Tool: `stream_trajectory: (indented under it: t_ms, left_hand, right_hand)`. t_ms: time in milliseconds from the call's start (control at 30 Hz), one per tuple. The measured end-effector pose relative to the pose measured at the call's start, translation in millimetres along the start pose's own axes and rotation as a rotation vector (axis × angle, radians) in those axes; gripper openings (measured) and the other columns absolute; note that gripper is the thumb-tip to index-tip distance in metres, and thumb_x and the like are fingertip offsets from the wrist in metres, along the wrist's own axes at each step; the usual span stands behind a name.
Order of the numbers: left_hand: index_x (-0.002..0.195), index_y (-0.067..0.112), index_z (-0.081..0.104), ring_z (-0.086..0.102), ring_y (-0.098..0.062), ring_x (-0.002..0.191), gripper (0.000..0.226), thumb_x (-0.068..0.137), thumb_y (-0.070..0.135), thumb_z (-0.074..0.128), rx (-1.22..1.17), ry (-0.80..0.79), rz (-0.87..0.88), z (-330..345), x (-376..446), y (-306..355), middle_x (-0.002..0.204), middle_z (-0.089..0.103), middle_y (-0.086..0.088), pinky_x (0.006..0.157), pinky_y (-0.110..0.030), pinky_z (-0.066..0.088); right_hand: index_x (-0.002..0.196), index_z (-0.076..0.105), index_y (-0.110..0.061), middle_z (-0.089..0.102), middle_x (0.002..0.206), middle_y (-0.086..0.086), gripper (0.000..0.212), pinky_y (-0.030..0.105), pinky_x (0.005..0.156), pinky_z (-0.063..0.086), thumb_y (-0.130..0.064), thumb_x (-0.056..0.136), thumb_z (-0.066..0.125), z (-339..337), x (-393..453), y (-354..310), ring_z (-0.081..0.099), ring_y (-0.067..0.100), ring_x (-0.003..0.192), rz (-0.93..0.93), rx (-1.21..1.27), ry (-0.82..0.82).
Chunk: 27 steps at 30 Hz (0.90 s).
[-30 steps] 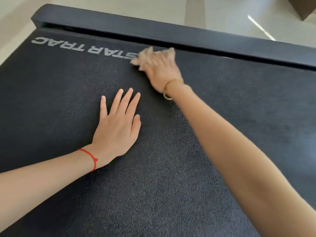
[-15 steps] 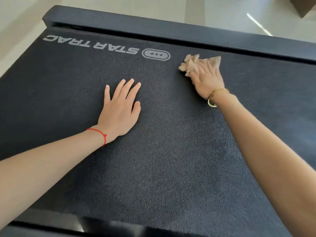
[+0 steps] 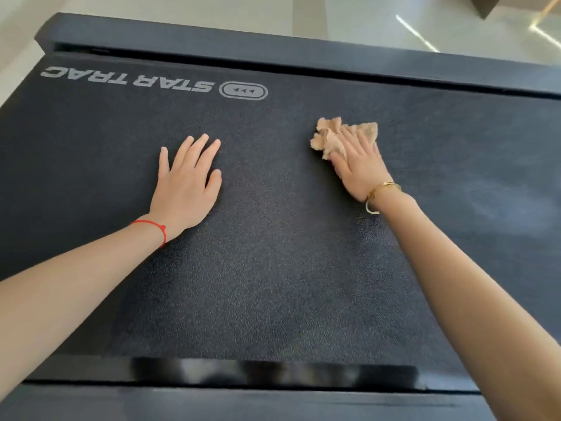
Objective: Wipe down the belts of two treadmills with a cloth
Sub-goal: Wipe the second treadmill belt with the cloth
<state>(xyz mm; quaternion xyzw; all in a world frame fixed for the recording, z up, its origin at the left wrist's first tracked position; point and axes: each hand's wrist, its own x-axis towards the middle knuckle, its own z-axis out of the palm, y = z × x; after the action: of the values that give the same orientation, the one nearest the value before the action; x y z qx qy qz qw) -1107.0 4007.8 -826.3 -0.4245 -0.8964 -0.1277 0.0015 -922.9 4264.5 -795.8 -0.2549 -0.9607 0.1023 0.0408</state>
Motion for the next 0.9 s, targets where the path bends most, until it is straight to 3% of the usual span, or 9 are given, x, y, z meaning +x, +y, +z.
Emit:
stream_trajectory:
  t_ms: [67,200,400,533,600,667,733,833,900]
  left_hand:
    - [0.157,0.022,0.022,0.009,-0.02,0.153,0.055,0.104,0.034,0.031,-0.002,-0.003,-0.004,-1.0,0.1,-0.2,0.165,0.019,0.0,0.122,-0.057,0.002]
    - [0.157,0.021,0.024,0.01,-0.022,0.153,0.054,0.105,0.032,0.032,0.007,0.004,0.0,-2.2,-1.9,2.5,0.164,0.021,-0.002,0.121,-0.058,0.004]
    - [0.158,0.02,0.023,0.009,-0.025,0.153,0.054,0.106,0.032,0.028,0.002,-0.013,-0.03,-2.9,-9.1,7.8,0.164,0.019,-0.005,0.121,-0.06,0.005]
    - [0.158,0.024,0.019,0.005,-0.026,0.153,0.055,0.105,0.035,0.027,-0.012,-0.046,-0.036,-3.7,-32.4,18.7,0.165,0.015,-0.003,0.119,-0.062,0.002]
    - [0.158,0.025,0.017,0.003,-0.027,0.153,0.055,0.105,0.036,0.027,-0.012,-0.063,-0.015,-4.3,-46.9,25.9,0.166,0.013,-0.001,0.119,-0.063,0.0]
    - [0.159,0.026,0.015,0.001,-0.026,0.153,0.056,0.105,0.036,0.027,-0.007,-0.069,-0.002,-2.9,-58.6,33.4,0.166,0.011,-0.001,0.119,-0.064,0.0]
    - [0.159,0.026,0.016,0.002,-0.027,0.153,0.056,0.105,0.036,0.028,0.006,-0.058,0.007,-0.6,-65.0,38.7,0.166,0.012,-0.001,0.119,-0.064,0.001]
    - [0.158,0.026,0.018,0.005,-0.028,0.153,0.056,0.104,0.035,0.028,0.017,-0.027,0.005,3.0,-68.1,40.7,0.166,0.015,-0.002,0.119,-0.064,0.002]
    - [0.158,0.025,0.02,0.007,-0.029,0.153,0.056,0.104,0.034,0.03,0.017,-0.011,0.008,3.8,-68.6,40.7,0.165,0.017,-0.003,0.118,-0.065,0.003]
  right_hand:
    - [0.156,0.015,-0.017,0.013,0.163,0.0,0.061,0.044,0.121,0.0,-0.046,0.102,0.016,11.6,-2.1,4.1,0.003,0.022,0.15,0.081,-0.031,-0.018]
    - [0.155,0.019,-0.023,0.016,0.162,-0.003,0.069,0.047,0.121,0.004,-0.056,0.097,0.004,26.5,-57.9,-37.1,0.004,0.02,0.151,-0.113,-0.016,-0.024]
    - [0.153,0.025,-0.026,0.014,0.162,-0.008,0.054,0.041,0.123,0.001,-0.046,0.103,0.021,29.7,-166.4,-92.5,0.001,0.016,0.151,-0.347,0.065,-0.05]
    - [0.152,0.03,-0.014,0.025,0.16,0.003,0.053,0.045,0.121,0.009,-0.037,0.104,0.027,20.4,-163.9,-58.0,0.016,0.025,0.149,-0.386,0.003,-0.007]
    - [0.151,0.029,-0.008,0.027,0.158,0.01,0.059,0.047,0.12,0.008,-0.041,0.102,0.022,13.8,-142.2,-28.0,0.021,0.032,0.147,-0.224,-0.025,0.032]
    - [0.154,0.019,-0.017,0.014,0.162,0.001,0.064,0.045,0.121,0.002,-0.049,0.099,0.015,10.1,-128.1,-11.1,0.006,0.025,0.15,0.059,0.017,0.002]
    - [0.155,0.014,-0.025,0.007,0.163,-0.007,0.058,0.043,0.121,-0.002,-0.049,0.102,0.016,15.0,-128.2,-21.1,-0.002,0.02,0.151,0.16,0.017,-0.006]
    - [0.154,0.02,-0.021,0.019,0.161,0.001,0.057,0.049,0.12,0.006,-0.045,0.103,0.016,22.9,-157.3,-66.0,0.015,0.025,0.149,-0.123,-0.045,0.006]
    - [0.153,0.024,-0.02,0.021,0.161,0.002,0.055,0.05,0.12,0.009,-0.042,0.104,0.019,31.8,-188.3,-96.1,0.016,0.025,0.149,-0.284,-0.036,-0.021]
